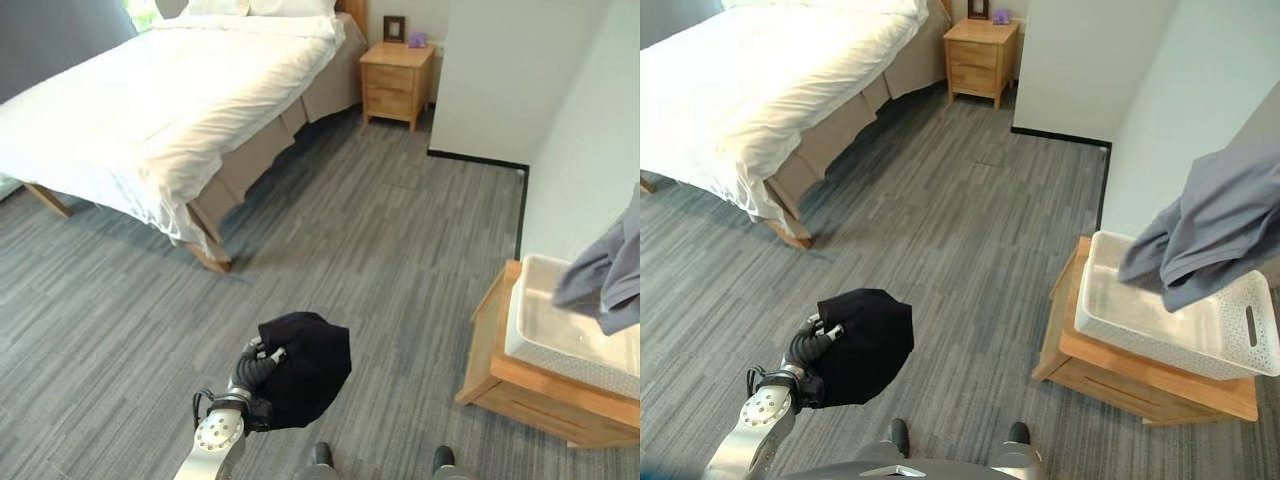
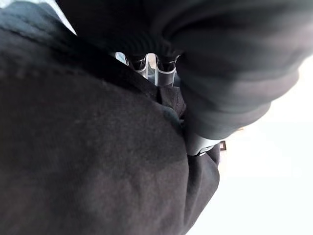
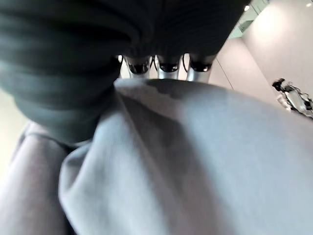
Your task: Pick up bed clothes into laundry basket.
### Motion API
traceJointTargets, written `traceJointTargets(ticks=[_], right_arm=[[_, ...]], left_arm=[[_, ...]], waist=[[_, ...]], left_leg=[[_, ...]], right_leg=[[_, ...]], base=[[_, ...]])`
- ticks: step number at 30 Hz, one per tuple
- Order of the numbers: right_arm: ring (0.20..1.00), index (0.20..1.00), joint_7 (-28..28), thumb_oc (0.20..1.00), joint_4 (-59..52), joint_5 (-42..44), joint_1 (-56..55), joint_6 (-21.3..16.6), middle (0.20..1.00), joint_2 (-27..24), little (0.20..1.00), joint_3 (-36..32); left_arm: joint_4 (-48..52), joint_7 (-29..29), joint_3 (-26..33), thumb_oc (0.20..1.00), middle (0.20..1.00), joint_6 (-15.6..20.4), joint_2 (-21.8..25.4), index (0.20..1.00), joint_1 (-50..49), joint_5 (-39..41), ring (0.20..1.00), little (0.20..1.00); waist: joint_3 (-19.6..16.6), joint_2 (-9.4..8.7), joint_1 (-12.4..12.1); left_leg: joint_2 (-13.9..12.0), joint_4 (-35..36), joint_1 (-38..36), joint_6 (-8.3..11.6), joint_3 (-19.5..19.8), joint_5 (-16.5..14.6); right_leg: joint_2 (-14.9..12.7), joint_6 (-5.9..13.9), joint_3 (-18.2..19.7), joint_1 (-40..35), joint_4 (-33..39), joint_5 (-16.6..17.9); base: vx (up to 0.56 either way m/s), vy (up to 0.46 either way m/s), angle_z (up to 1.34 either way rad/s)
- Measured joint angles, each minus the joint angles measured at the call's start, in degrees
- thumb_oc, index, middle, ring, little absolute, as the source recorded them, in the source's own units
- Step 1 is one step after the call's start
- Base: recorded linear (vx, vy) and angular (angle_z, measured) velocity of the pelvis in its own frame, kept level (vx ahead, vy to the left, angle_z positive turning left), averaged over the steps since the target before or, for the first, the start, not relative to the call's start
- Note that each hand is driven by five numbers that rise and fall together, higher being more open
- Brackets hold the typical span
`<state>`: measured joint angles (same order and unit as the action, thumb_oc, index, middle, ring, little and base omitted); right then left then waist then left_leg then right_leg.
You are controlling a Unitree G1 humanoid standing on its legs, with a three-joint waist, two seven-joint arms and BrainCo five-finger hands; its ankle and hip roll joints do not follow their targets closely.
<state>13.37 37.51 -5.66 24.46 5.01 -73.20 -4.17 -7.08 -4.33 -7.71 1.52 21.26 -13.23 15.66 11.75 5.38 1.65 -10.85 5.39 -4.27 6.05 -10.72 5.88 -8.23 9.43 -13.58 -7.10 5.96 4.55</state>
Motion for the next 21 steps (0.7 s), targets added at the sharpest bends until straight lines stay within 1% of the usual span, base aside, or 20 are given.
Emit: traceJointTargets(ticks=[1,2,5,7,8,9,10,11,12,13,14,15,16,17,19,20,21], right_arm=[[0.200,0.200,-0.01,0.200,0.03,0.00,-0.01,0.13,0.200,0.00,0.200,0.00],[0.200,0.200,0.01,0.200,0.04,-0.01,-0.01,0.38,0.200,0.00,0.200,0.00],[0.200,0.200,0.02,0.200,0.01,-0.07,-0.05,0.63,0.200,0.06,0.200,0.07],[0.200,0.200,0.03,0.200,0.06,-0.09,-0.30,0.70,0.200,0.32,0.200,0.10],[0.200,0.200,0.16,0.200,0.13,-0.14,-0.97,0.65,0.200,1.19,0.200,-0.02],[0.288,0.288,0.28,0.288,0.35,-0.17,-1.24,0.62,0.288,2.02,0.288,-0.02],[0.498,0.498,0.28,0.498,1.03,-0.18,-1.56,0.52,0.498,3.11,0.498,0.00],[1.000,1.000,0.14,1.000,2.72,-0.16,-2.12,0.55,1.000,4.38,1.000,0.11],[1.000,1.000,-0.05,1.000,3.82,-0.16,-2.12,0.59,1.000,4.88,1.000,0.13],[1.000,1.000,0.05,1.000,4.75,-0.14,-2.13,0.59,1.000,5.58,1.000,0.17],[1.000,1.000,-0.02,1.000,6.67,0.01,-2.21,0.67,1.000,7.08,1.000,0.14],[1.000,1.000,-0.05,1.000,7.09,0.07,-2.22,0.69,1.000,7.89,1.000,0.15],[1.000,1.000,-0.04,1.000,7.23,0.08,-2.34,0.66,1.000,9.05,1.000,0.12],[1.000,1.000,-0.09,1.000,7.24,0.10,-2.52,0.65,1.000,9.20,1.000,0.15],[1.000,1.000,-0.04,1.000,7.19,0.11,-2.51,0.65,1.000,9.18,1.000,0.03],[1.000,1.000,0.13,1.000,6.81,0.89,-2.49,0.64,1.000,9.22,1.000,-0.18],[1.000,1.000,0.25,1.000,5.33,1.30,-2.50,0.68,1.000,9.23,1.000,-0.18]], left_arm=[[0.00,0.13,-0.12,0.200,0.200,-0.14,0.00,0.200,0.00,0.00,0.200,0.200],[0.01,0.17,-0.42,0.200,0.200,-0.19,0.00,0.200,0.00,0.00,0.200,0.200],[0.02,0.38,-1.06,0.200,0.200,-0.19,-0.04,0.200,0.04,0.00,0.200,0.200],[0.02,0.62,-1.21,0.200,0.200,-0.20,-0.06,0.200,-0.05,0.00,0.200,0.200],[0.01,0.78,-1.31,0.200,0.200,-0.21,-0.05,0.200,-0.06,0.00,0.200,0.200],[0.01,0.82,-1.39,0.200,0.200,-0.22,-0.05,0.200,-0.08,0.00,0.200,0.200],[0.01,0.89,-1.54,0.200,0.200,-0.22,-0.05,0.200,-0.01,0.00,0.200,0.200],[0.01,1.11,-1.66,0.200,0.200,-0.22,-0.05,0.200,0.16,0.00,0.200,0.200],[0.01,1.17,-1.67,0.200,0.200,-0.22,-0.05,0.200,0.15,0.00,0.200,0.200],[0.02,1.20,-1.71,0.200,0.200,-0.22,-0.02,0.200,0.09,0.00,0.200,0.200],[-0.02,1.23,-1.97,0.200,0.200,-0.23,0.07,0.200,0.14,0.05,0.200,0.200],[-0.02,1.30,-2.20,0.200,0.200,-0.25,0.11,0.200,0.13,0.15,0.200,0.200],[-0.02,1.42,-2.72,0.200,0.200,-0.28,0.23,0.200,0.31,1.00,0.200,0.200],[-0.04,1.52,-3.11,0.200,0.200,-0.29,0.24,0.200,0.69,1.62,0.200,0.200],[-0.04,1.92,-3.44,0.200,0.200,-0.33,0.25,0.200,1.58,1.85,0.200,0.200],[-0.27,2.07,-4.13,0.200,0.200,-0.41,0.30,0.200,3.23,2.11,0.200,0.200],[-0.27,2.06,-4.72,0.200,0.200,-0.44,0.33,0.200,3.71,2.11,0.200,0.200]], waist=[[0.17,0.08,0.06],[0.11,0.83,0.12],[0.45,1.83,0.19],[0.57,2.09,0.17],[0.77,2.09,0.06],[0.84,2.02,0.05],[1.01,1.97,0.00],[1.51,1.97,-0.09],[1.88,2.02,-0.10],[2.01,2.47,-0.14],[2.65,2.32,-0.09],[2.89,2.59,-0.06],[3.26,3.22,0.03],[4.03,2.95,-0.06],[4.78,3.46,0.11],[6.15,2.60,-0.32],[6.36,2.32,-0.10]], left_leg=[[-0.01,0.00,-0.02,0.00,0.01,0.01],[-0.05,0.00,-0.07,0.00,0.00,0.01],[-0.15,-0.01,-0.19,0.27,0.00,0.23],[-0.26,-0.01,-0.39,0.62,0.03,0.58],[-0.37,-0.01,-0.43,0.66,0.06,0.60],[-0.44,-0.01,-0.45,0.79,0.09,0.68],[-0.50,-0.02,-0.43,0.91,0.13,0.76],[-0.58,-0.01,-0.27,1.17,0.25,0.92],[-0.57,-0.01,-0.24,1.23,0.26,0.96],[-0.51,-0.02,0.04,1.21,0.36,1.04],[-0.63,-0.01,0.01,1.24,0.34,1.00],[-0.62,-0.06,-0.01,1.23,0.33,1.01],[-0.69,-0.89,0.30,1.37,0.29,1.07],[-0.73,-1.82,0.65,1.55,0.23,0.93],[-0.82,-3.73,1.82,1.61,0.23,0.94],[-0.51,-6.64,3.01,1.96,0.36,1.56],[-0.05,-7.66,3.43,2.12,0.75,1.71]], right_leg=[[0.01,-0.02,0.00,0.00,-0.04,0.01],[0.03,-0.08,-0.01,-0.06,-0.09,-0.04],[0.16,-0.20,-0.06,-0.12,-0.09,-0.03],[0.27,-0.53,-0.14,-0.16,-0.09,0.16],[0.39,-0.39,-0.19,-0.19,0.00,-0.03],[0.47,-0.28,-0.21,-0.21,0.01,-0.12],[0.52,-0.28,-0.25,-0.21,0.02,-0.12],[0.39,-0.31,-0.47,-0.18,0.03,-0.09],[0.26,-0.37,-0.56,-0.19,0.01,-0.04],[0.49,-0.40,-0.59,-0.21,-0.10,-0.02],[0.48,-0.47,-0.71,-0.13,0.01,0.01],[0.68,-0.56,-0.75,-0.10,-0.17,-0.03],[0.75,-0.80,-0.73,-0.03,-0.16,-0.18],[0.76,-0.85,-0.60,-0.07,-0.11,-0.16],[0.77,-0.93,-1.00,0.00,-0.17,-0.21],[0.04,-1.25,-0.52,0.18,0.09,-0.12],[-0.26,-1.55,-0.20,0.35,0.08,-0.11]], base=[[0.03,-0.031,-0.02],[0.04,-0.042,0.00],[0.01,-0.010,0.00],[0.00,0.000,0.00],[0.00,0.000,0.00],[-0.03,-0.011,0.01],[-0.05,-0.010,0.04],[-0.04,-0.010,0.04],[-0.02,-0.021,0.05],[-0.01,-0.039,0.04],[-0.02,-0.068,0.03],[-0.03,-0.086,0.01],[-0.03,-0.091,-0.03],[-0.02,-0.084,0.02],[0.00,-0.057,0.03],[0.04,-0.029,-0.04],[0.03,-0.025,-0.15]])
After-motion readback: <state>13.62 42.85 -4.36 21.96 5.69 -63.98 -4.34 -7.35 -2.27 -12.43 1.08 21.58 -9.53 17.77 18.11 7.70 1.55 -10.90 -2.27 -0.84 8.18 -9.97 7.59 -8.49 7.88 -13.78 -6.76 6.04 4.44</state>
